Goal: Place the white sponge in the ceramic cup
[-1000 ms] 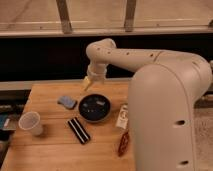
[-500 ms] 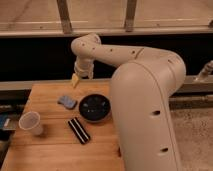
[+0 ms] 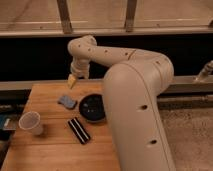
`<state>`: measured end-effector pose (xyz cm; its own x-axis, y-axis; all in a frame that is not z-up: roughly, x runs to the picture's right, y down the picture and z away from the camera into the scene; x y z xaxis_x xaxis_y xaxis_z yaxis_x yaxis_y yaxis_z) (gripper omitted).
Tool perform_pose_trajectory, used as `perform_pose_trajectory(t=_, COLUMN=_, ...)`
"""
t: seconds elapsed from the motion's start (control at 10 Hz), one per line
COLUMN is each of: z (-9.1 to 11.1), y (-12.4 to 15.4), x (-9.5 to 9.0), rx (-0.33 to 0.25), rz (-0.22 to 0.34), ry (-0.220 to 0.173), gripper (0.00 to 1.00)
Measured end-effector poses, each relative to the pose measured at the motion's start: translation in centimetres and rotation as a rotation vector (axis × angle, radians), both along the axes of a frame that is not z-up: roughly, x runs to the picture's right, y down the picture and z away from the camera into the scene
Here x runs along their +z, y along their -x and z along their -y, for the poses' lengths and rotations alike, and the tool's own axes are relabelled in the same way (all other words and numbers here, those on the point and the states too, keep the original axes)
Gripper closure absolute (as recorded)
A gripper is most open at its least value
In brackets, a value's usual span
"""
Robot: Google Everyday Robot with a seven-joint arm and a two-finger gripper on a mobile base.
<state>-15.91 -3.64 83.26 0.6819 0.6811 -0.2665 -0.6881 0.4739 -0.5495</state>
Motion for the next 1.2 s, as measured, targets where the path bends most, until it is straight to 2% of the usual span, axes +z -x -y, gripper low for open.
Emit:
perform_pose_trajectory(t=0.5, z=-0.1, y=0.0, x=0.0, rx=-0.006, rz=0.008, ry=0.004, gripper=0.34)
perform_pose_trajectory(t=0.7, z=-0.9, y=0.1, x=0.7, rx=-0.027, rz=-0.002, ry=0.036, gripper=0.34)
perform_pose_trajectory(t=0.9, z=-2.8, y=1.6, x=2.8, rx=-0.093, rz=-0.021, ry=0.072, gripper=0.34)
perform_pose_trajectory(t=1.0, z=-4.2, y=2.9, x=4.1, rx=-0.148, rz=-0.024, ry=0.095, gripper=0.34)
perform_pose_trajectory(t=1.2, z=-5.9, y=4.6, x=5.8, rx=-0.221, rz=-0.02, ry=0.131, gripper=0.34)
